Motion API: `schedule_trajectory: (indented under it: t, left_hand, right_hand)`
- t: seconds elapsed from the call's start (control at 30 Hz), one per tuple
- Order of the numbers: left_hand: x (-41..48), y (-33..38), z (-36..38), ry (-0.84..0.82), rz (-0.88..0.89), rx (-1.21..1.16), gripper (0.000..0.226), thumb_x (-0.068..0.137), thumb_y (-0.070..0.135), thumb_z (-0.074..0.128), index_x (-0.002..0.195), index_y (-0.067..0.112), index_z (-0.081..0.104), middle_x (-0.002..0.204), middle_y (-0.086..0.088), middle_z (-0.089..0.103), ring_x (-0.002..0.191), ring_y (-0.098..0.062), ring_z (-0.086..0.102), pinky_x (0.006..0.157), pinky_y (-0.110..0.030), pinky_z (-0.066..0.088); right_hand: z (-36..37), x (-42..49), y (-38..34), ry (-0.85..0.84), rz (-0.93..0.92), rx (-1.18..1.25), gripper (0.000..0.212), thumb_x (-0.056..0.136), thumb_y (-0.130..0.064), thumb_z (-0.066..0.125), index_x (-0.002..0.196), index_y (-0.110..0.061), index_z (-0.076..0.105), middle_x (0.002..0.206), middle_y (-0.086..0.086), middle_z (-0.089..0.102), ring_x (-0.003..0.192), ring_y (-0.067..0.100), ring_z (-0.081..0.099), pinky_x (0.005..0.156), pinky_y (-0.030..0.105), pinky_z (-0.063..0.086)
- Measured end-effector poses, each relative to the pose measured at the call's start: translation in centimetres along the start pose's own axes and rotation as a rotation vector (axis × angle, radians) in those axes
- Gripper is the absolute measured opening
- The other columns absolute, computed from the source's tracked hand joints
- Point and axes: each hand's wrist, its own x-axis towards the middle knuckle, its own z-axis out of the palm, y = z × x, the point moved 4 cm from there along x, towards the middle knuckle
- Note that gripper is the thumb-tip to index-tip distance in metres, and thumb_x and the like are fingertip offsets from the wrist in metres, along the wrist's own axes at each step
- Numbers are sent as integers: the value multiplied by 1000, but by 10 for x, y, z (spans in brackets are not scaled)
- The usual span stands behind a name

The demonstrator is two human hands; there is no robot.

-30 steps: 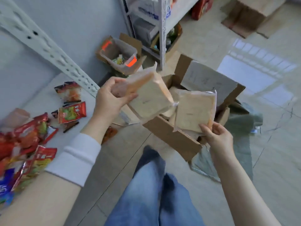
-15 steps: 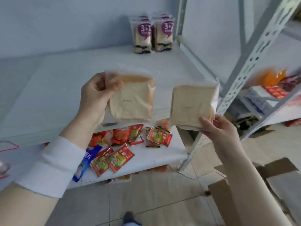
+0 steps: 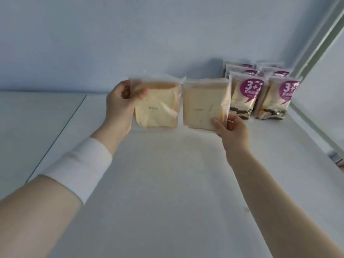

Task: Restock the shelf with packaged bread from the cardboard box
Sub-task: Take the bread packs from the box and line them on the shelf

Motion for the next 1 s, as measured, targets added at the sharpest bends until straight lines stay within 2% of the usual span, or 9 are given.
schedule_trajectory:
  t: [0.1, 0.23, 0.33, 0.47, 0.67, 0.77, 0.83, 0.9, 1.0]
  left_hand:
    - [52, -19, 5, 58, 47, 24, 22, 77, 3, 69, 92, 17, 60, 87, 0, 62, 86, -17, 58, 83, -33, 49]
    - [103, -50, 25, 77, 47, 39, 23, 76, 2, 70, 91, 16, 59, 87, -2, 62, 85, -17, 58, 80, -30, 48]
    - [123, -74, 37, 76, 52, 68, 23, 77, 4, 70, 95, 14, 59, 85, 4, 62, 77, -5, 59, 73, -16, 48]
    - [137, -95, 33, 170, 75, 84, 23, 78, 9, 69, 98, 14, 59, 86, 6, 62, 74, 3, 58, 72, -14, 47]
    - [139, -95, 40, 259, 178, 214, 37, 76, 16, 72, 103, 18, 48, 92, 11, 54, 76, 11, 54, 72, -7, 43]
    - [132, -86, 40, 269, 178, 300, 55, 76, 16, 74, 119, 6, 42, 112, -3, 46, 98, -8, 52, 87, -18, 45]
    - [120, -74, 36, 268, 166, 416, 63, 76, 17, 73, 126, 0, 38, 119, -10, 42, 109, -26, 49, 97, -36, 42]
    - [98, -54, 30, 231, 244, 575, 62, 77, 17, 72, 126, -4, 40, 124, -18, 43, 112, -33, 46, 101, -39, 37]
    - [52, -24, 29, -65, 448, 882, 51, 76, 16, 71, 118, -3, 49, 119, -22, 51, 112, -38, 47, 98, -41, 35]
  right_hand:
    - [34, 55, 5, 39, -27, 26, 22, 82, -10, 68, 95, -15, 51, 77, -5, 60, 70, 6, 55, 82, 32, 50]
    - [62, 109, 18, 70, -56, -10, 29, 85, -11, 64, 110, -11, 51, 83, -6, 58, 71, 2, 53, 64, 6, 43]
    - [70, 134, 25, 127, -77, -181, 37, 88, -20, 60, 121, -6, 51, 98, -2, 58, 88, 12, 53, 71, 14, 36]
    - [75, 152, 29, 187, -137, -349, 38, 89, -20, 59, 122, -3, 54, 116, 16, 59, 102, 24, 54, 75, 15, 30]
    - [89, 155, 25, 227, -86, -383, 47, 89, -12, 58, 132, -7, 41, 129, 10, 55, 119, 24, 50, 94, 22, 34]
    - [92, 138, 20, 147, -63, -513, 69, 88, -15, 60, 145, -8, 22, 146, 11, 36, 135, 27, 33, 109, 33, 26]
    - [91, 116, 13, 129, -110, -593, 77, 88, -16, 60, 148, -10, 12, 152, 11, 23, 141, 26, 21, 113, 32, 18]
    - [87, 87, 5, 107, -181, -676, 77, 88, -15, 59, 148, -12, 11, 154, 9, 18, 142, 24, 15, 114, 32, 15]
    - [71, 34, -2, 37, -271, -864, 68, 87, -16, 61, 144, -14, 24, 150, 8, 24, 140, 23, 19, 113, 32, 20]
